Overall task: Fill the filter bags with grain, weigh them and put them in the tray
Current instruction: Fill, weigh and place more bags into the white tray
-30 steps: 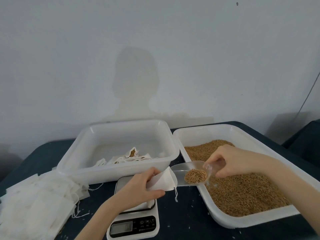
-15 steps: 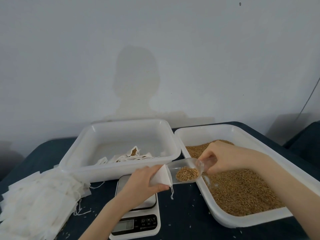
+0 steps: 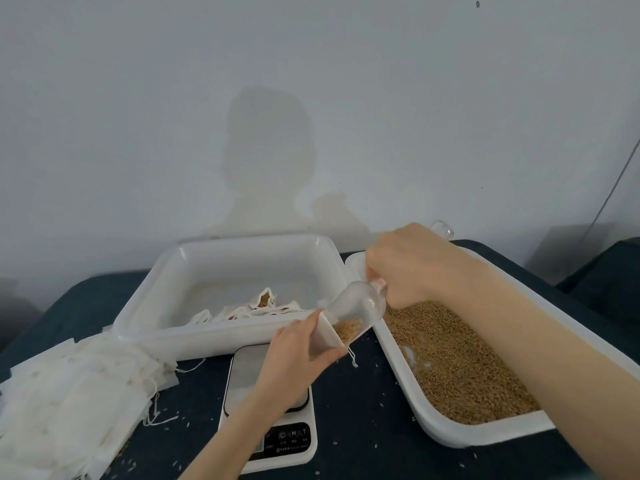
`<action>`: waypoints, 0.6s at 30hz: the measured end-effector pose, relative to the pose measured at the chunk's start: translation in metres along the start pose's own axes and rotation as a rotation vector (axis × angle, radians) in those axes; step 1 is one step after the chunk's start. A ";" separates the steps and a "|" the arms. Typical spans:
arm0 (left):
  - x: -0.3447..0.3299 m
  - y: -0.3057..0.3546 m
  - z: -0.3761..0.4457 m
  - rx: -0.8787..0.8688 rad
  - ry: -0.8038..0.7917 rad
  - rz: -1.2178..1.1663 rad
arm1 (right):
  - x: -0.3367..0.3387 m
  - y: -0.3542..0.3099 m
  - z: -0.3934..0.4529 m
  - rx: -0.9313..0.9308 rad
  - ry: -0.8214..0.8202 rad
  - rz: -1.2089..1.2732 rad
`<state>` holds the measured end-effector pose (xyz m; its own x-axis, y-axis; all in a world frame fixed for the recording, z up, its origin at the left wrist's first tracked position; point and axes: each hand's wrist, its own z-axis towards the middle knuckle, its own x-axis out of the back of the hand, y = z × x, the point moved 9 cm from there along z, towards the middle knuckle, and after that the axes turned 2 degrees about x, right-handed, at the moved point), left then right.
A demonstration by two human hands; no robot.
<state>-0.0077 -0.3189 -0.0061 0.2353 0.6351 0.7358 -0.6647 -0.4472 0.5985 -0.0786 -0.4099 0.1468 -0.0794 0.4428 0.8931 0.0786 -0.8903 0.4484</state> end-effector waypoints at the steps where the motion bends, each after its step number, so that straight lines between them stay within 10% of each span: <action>1: 0.001 -0.001 0.000 0.010 0.017 0.001 | 0.005 -0.002 0.002 0.007 0.013 -0.049; 11: -0.004 0.003 0.001 0.039 0.051 -0.056 | 0.026 -0.002 0.009 0.007 0.071 -0.187; 18: -0.012 0.008 0.001 -0.001 -0.040 -0.138 | -0.022 0.038 -0.004 -0.107 -0.112 0.217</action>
<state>-0.0151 -0.3312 -0.0102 0.3524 0.6648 0.6587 -0.6247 -0.3569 0.6945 -0.0781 -0.4539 0.1441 0.0384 0.2439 0.9690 -0.0244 -0.9692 0.2449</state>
